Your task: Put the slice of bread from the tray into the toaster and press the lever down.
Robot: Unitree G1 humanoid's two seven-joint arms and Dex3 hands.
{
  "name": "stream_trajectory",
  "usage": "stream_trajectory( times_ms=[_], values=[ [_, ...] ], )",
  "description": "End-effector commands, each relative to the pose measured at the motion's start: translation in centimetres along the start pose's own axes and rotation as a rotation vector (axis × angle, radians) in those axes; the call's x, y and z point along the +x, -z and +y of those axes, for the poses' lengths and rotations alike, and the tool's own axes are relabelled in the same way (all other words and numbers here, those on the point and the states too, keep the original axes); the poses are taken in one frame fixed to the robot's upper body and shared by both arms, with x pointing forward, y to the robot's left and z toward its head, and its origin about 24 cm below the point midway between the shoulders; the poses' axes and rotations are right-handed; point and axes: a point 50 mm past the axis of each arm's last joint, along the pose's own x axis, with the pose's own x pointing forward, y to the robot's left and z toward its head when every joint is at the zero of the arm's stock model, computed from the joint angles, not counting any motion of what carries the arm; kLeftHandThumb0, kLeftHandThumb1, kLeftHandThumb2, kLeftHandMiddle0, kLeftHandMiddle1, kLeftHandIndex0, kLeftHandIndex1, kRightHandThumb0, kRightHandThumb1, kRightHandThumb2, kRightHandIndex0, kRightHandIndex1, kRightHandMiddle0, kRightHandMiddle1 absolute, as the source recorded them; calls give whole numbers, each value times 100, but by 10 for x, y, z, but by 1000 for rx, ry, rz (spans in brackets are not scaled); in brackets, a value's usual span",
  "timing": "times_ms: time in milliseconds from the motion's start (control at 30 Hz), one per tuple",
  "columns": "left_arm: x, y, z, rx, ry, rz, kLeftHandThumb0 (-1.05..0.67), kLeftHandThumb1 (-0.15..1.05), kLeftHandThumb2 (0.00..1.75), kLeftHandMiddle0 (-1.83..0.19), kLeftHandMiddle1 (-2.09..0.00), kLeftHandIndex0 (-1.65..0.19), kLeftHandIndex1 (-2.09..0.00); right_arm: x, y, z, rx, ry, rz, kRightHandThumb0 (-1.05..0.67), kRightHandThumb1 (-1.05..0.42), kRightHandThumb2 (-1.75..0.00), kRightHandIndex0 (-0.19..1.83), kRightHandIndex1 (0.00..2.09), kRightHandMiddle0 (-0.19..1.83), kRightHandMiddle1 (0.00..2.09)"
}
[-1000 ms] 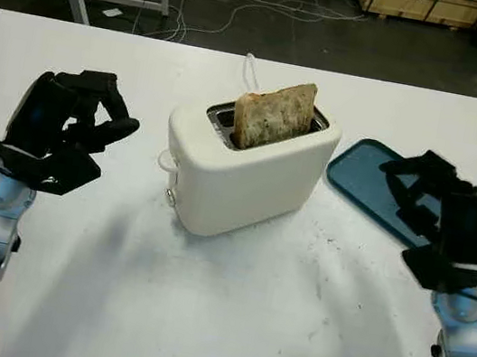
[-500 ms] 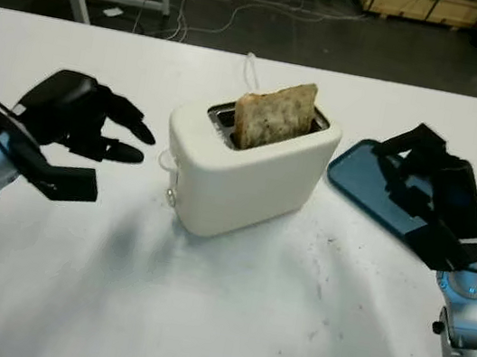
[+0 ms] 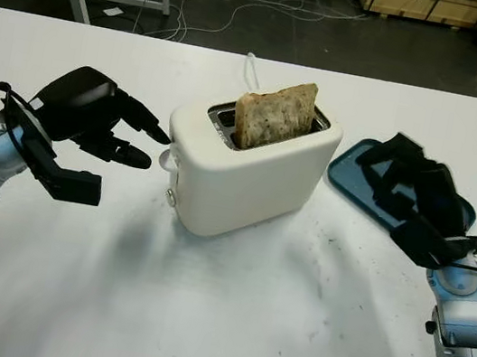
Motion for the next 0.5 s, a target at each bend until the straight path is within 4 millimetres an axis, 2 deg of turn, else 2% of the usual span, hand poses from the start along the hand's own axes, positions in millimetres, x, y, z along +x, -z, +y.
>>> stream_trajectory(
  times_ms=[0,67,133,300,467],
  values=[
    [-1,-4,5,-10,-51,-21,-87,92,20,-110,-174,-112,-2,1,4,2,-22,-11,28,-54,-92,-48,73,175,60,153],
    [-3,-5,6,-4,-53,-18,-87,92,21,-110,-174,-113,-3,2,6,5,-21,-14,37,-51,-92,-47,75,175,53,169],
    [-5,-6,8,-3,-61,-19,-87,92,22,-109,-173,-116,-4,2,9,7,1,-14,48,-48,-92,-44,75,175,53,173],
    [-9,-9,10,-39,-88,-37,-85,92,14,-107,-174,-121,-6,4,14,10,41,-20,46,-48,-92,-43,76,175,54,174],
    [-8,-11,7,-21,-19,-52,-87,92,9,-107,-175,-125,-6,5,17,9,66,-20,9,-48,-92,-44,79,175,55,175]
  ],
)
